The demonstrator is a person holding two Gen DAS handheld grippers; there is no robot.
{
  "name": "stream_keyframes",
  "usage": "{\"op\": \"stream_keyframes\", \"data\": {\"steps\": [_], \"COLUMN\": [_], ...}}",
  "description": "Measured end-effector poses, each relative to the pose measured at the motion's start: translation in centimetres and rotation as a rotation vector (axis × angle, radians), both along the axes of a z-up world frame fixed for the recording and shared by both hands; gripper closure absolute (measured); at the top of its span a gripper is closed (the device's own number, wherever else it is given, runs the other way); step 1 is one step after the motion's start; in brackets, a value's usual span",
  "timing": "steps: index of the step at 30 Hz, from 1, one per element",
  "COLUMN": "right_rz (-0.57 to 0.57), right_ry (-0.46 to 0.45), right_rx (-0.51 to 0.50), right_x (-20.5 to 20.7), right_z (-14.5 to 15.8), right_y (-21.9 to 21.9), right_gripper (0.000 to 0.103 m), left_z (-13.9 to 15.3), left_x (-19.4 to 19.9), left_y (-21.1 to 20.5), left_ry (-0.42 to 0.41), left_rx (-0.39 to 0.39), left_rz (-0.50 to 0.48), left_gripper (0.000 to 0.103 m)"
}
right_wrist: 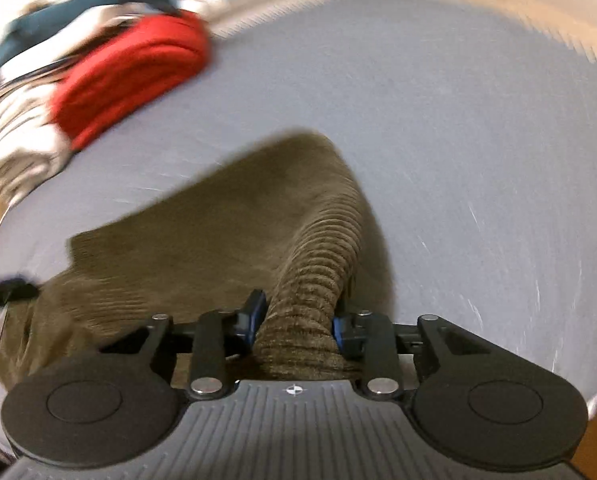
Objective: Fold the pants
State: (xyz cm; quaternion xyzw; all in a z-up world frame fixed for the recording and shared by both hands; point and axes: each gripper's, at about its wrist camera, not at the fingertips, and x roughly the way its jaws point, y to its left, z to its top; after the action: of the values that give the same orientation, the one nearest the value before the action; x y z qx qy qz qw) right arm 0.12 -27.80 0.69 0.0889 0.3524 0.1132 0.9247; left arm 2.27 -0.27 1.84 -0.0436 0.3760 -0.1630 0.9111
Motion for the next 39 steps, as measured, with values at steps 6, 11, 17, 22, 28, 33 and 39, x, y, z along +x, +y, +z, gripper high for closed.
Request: {"op": "stream_keyframes", "data": {"steps": [6,11,17,22,28,33,39], "right_rz": [0.357,0.544,0.639,0.688,0.752,0.960,0.672], "right_ry": [-0.300,-0.372,-0.399,-0.407,-0.346,-0.176,-0.057], "right_rx": [-0.253,-0.394,-0.481,-0.467,-0.236,0.196,0.194], "right_x": [-6.0,-8.5,-9.5,-10.8,-9.4,-6.8,-0.5], "right_z": [4.0,4.5,3.8,3.9,5.5,8.1,6.6], "right_y": [10.1,14.8,19.0,21.0,22.5,21.3,19.6], "right_gripper": [0.071,0.072,0.072,0.072,0.068,0.059,0.025], "left_z": [1.7,1.5,1.1,-0.1,-0.2,-1.1,-3.7], "left_x": [0.6,1.2,0.6,0.6,-0.8,-2.7,-4.1], "left_y": [-1.8,-0.3,1.9,4.8,13.6,22.6,31.8], "left_ry": [0.050,0.072,0.079,0.079,0.071,0.084,0.210], "left_rx": [-0.256,-0.302,-0.286,-0.068,-0.151,-0.039,-0.232], "left_rz": [-0.156,-0.133,-0.127,-0.008,0.093,0.338,0.550], "left_gripper": [0.016,0.015,0.015,0.079,0.083,0.083,0.024]}}
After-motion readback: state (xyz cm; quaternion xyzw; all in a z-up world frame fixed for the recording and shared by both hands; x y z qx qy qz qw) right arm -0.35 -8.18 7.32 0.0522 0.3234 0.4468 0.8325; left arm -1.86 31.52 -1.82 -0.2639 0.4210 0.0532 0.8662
